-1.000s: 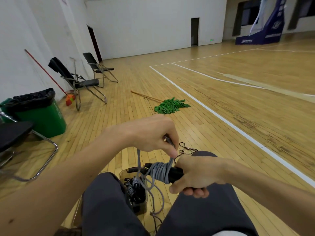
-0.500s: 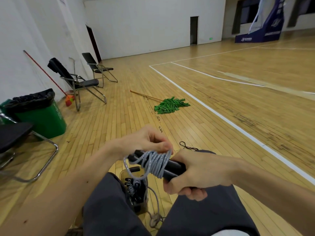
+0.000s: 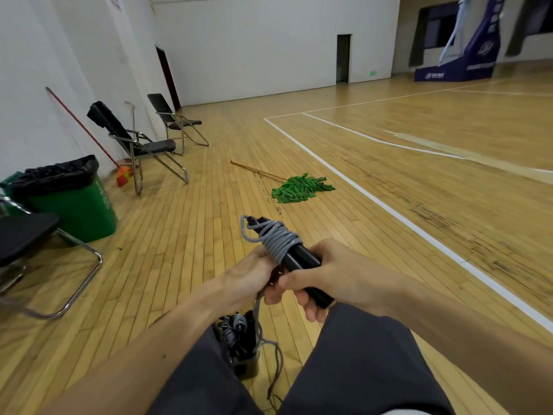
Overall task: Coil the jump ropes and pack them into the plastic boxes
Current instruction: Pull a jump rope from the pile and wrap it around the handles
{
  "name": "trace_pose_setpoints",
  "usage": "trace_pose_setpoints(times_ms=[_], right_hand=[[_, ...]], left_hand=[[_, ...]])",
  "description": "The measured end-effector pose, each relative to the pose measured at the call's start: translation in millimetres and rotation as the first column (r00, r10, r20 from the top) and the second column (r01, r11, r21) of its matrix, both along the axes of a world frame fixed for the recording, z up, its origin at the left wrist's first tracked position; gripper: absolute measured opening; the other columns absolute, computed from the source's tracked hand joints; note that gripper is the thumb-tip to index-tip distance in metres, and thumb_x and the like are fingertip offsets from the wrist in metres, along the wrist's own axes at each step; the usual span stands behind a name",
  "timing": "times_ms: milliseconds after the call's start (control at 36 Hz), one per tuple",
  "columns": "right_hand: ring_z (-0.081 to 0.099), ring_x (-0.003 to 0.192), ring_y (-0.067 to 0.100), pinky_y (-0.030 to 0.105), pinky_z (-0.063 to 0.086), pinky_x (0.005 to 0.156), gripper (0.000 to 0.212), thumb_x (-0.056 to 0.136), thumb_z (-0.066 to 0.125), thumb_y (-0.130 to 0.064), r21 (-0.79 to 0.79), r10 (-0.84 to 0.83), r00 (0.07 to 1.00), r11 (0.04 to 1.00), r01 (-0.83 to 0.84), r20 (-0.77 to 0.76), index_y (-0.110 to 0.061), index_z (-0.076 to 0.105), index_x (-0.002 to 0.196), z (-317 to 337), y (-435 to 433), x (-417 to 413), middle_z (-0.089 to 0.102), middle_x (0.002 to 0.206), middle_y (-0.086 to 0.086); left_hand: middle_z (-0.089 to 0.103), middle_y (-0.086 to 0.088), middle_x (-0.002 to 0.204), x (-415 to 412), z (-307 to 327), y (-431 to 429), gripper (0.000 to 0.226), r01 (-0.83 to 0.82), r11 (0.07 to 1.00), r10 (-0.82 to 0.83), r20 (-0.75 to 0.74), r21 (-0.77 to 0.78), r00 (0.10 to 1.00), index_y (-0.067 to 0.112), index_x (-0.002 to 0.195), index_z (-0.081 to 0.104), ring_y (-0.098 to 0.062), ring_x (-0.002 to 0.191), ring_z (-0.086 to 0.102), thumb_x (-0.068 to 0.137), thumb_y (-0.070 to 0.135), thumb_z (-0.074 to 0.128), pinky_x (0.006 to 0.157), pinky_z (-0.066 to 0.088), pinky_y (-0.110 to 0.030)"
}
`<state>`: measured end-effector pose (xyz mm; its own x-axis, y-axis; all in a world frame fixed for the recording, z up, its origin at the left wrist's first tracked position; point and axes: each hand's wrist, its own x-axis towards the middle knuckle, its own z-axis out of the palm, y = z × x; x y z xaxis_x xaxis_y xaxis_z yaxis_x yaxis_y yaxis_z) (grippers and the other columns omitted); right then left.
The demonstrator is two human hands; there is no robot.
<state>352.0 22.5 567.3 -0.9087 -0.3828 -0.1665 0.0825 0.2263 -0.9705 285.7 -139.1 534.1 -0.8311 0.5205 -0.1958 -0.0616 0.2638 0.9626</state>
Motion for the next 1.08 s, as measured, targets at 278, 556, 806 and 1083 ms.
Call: trace_pose_setpoints(times_ms=[278, 556, 806, 1083], right_hand=[[0.063, 0.056, 0.022, 0.032, 0.056, 0.054, 0.025, 0.094, 0.070, -0.012, -0.019, -0.130, 0.987, 0.992, 0.128, -0.098, 0.010, 0.062, 0.102, -1.1, 9.3, -11.5, 0.061, 0.068, 0.011], [0.070, 0.063, 0.025, 0.037, 0.063, 0.065, 0.022, 0.087, 0.078, -0.014, 0.138, -0.209, 0.975, 0.966, 0.218, -0.078, 0.003, 0.064, 0.095, -13.7, 28.7, -24.4, 0.065, 0.072, 0.012], [0.069, 0.058, 0.020, 0.032, 0.061, 0.059, 0.017, 0.093, 0.072, -0.015, 0.269, -0.223, 0.966, 0.930, 0.252, -0.133, -0.001, 0.063, 0.092, -22.2, 24.7, -30.2, 0.067, 0.069, 0.009], [0.064, 0.050, 0.013, 0.025, 0.054, 0.052, 0.016, 0.097, 0.066, -0.017, 0.530, -0.073, 0.994, 0.842, 0.102, -0.077, -0.007, 0.061, 0.086, -20.2, 15.1, -32.0, 0.065, 0.064, 0.002]], left_hand=[[0.038, -0.002, 0.050, 11.6, 10.7, 3.5, 0.032, 0.016, 0.999, -0.014, -0.042, 0.045, 0.999, 0.009, 0.086, 0.056, -0.013, 0.043, 0.026, 0.107, 0.020, 0.035, 0.045, 0.024, -0.028], [0.045, 0.004, 0.059, 15.6, 12.0, -5.1, 0.023, 0.129, 0.962, -0.180, -0.204, -0.241, 0.962, 0.026, 0.124, 0.059, -0.007, 0.048, 0.033, 0.106, 0.032, 0.047, 0.046, 0.028, -0.021], [0.050, 0.009, 0.075, 29.5, 22.3, -3.0, 0.023, -0.169, 0.676, -0.446, -0.580, -0.718, 0.682, 0.023, 0.112, 0.056, -0.009, 0.069, 0.051, 0.106, 0.038, 0.041, 0.066, 0.045, -0.027], [0.060, 0.004, 0.098, 30.0, 61.1, 5.0, 0.019, -0.241, 0.537, -0.653, -0.579, -0.809, 0.488, 0.018, 0.107, 0.066, -0.014, 0.089, 0.059, 0.104, 0.029, 0.051, 0.081, 0.052, -0.032]])
